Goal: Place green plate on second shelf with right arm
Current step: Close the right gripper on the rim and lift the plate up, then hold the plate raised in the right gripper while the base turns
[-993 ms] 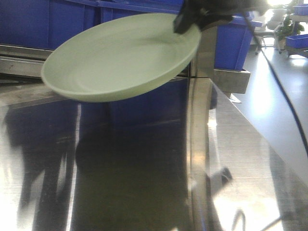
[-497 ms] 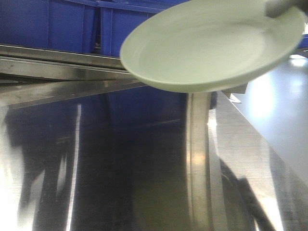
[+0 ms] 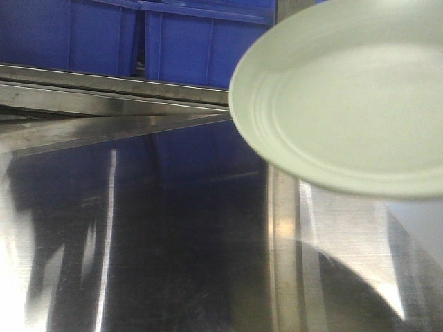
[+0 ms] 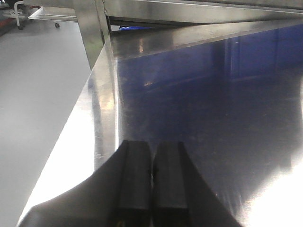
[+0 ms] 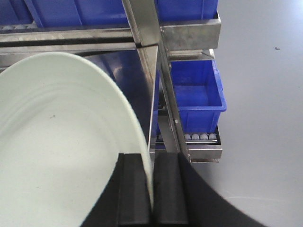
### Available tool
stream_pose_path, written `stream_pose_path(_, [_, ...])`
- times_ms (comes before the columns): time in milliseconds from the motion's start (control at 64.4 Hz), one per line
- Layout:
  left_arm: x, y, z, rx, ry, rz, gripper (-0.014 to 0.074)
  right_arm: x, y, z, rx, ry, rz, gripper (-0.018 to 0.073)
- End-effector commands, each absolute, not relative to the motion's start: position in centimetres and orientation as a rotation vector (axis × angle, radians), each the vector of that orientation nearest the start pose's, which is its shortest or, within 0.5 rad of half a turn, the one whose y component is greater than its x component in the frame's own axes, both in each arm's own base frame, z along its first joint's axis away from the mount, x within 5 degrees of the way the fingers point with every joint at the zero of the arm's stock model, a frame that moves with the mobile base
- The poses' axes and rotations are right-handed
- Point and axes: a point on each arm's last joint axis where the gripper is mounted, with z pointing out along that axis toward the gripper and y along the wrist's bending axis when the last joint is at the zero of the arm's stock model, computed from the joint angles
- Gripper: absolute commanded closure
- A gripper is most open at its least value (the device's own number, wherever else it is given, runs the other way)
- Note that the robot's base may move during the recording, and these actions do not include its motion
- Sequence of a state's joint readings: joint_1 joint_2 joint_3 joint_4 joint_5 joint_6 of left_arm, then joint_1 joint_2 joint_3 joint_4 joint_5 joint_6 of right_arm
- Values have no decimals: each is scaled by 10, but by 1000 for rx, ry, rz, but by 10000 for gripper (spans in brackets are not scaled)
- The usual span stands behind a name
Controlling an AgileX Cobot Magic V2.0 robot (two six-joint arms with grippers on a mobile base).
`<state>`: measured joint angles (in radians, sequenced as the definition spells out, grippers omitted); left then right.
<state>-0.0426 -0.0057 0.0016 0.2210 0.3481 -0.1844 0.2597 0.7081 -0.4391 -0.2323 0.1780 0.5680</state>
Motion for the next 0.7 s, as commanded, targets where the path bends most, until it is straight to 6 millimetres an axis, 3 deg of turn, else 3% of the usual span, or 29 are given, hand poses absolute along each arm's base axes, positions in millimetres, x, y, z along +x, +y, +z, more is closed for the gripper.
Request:
stream_pose_path(0, [54, 3, 175, 14, 1775, 41, 472, 134, 33, 291, 76, 1796, 400, 504])
stream_pose_path(233, [54, 3, 175, 14, 1775, 41, 472, 121, 31, 274, 64, 1761, 419, 504])
stream_pose_path(683, [54, 3, 175, 14, 1775, 41, 472, 122, 32, 277, 56, 1727, 434, 504])
